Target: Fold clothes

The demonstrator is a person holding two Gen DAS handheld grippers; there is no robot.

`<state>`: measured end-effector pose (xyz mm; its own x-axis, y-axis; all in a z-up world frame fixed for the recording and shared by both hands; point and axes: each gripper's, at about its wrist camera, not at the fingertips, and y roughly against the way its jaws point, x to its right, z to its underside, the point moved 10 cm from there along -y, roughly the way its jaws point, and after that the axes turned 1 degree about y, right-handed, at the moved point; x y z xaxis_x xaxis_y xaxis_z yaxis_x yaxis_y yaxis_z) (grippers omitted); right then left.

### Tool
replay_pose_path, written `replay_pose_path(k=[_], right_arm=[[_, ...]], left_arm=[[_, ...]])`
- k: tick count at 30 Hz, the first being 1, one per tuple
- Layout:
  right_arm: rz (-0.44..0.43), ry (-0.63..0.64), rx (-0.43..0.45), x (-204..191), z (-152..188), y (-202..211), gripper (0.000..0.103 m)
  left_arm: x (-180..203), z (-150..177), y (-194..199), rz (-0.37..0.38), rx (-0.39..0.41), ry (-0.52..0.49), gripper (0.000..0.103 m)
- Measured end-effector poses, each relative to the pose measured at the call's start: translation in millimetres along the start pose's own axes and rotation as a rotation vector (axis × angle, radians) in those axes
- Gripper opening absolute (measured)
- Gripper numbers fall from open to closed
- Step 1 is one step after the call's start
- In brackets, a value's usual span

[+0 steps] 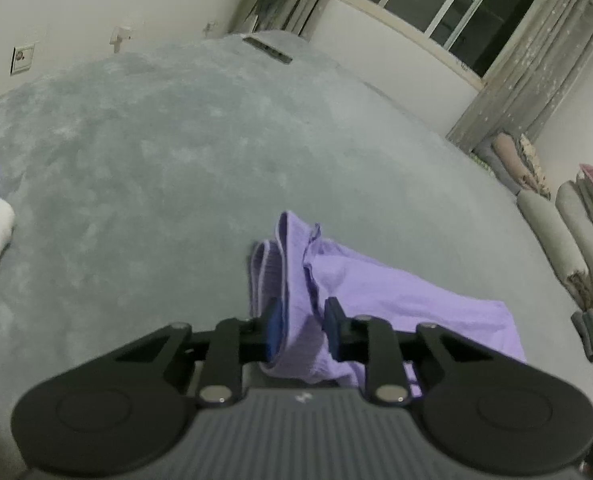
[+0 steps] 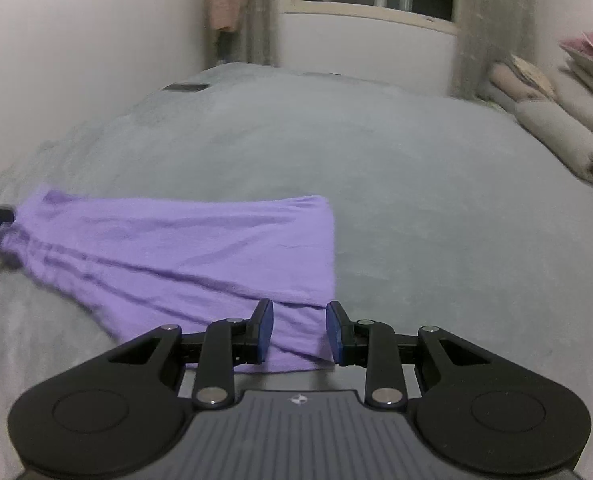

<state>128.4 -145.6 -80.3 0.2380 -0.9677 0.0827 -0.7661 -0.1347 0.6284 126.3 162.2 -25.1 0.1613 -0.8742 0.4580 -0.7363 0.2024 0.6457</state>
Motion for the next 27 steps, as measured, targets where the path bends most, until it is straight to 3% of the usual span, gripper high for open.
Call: replay_pose_path(k=[5,6,7,8,12,23,27], right_arm=[[0.011,0.142,-0.034,-16.5,11.2,-13.4,0.026],[0.024,0.149,-0.046,-15.5,13.4,-16.9,0.023],[0.032,0.141,-0.057,-12.6,14.8,-19.5,0.009],[0.035,0.133,-0.064,-10.3,15.6,-20.9,0.003],[0.022,0.113,-0.074,-4.5,15.0,-18.4,0.002],[-0.007,0.097,-0.104,2.7,19.7,-18.9,0.003],[-0.021,0.053,-0.077,10.0,12.5,-12.4,0.004]], left_arm=[[-8.0,2.4,-5.1,0.024,-0.036,0.083,0.006],[-8.7,1.5,-2.7,0.032,-0.039,0.096,0.006],[-9.2,0.7,-0.1,0.04,-0.042,0.108,0.006],[-10.0,-1.1,2.9,0.041,-0.037,0.111,0.006],[-13.4,-6.0,8.7,0.04,-0.023,0.108,0.006],[-15.9,9.7,-5.6,-0.081,-0.098,-0.014,0.006],[-15.6,9.6,-3.8,-0.102,-0.095,-0.044,0.013]])
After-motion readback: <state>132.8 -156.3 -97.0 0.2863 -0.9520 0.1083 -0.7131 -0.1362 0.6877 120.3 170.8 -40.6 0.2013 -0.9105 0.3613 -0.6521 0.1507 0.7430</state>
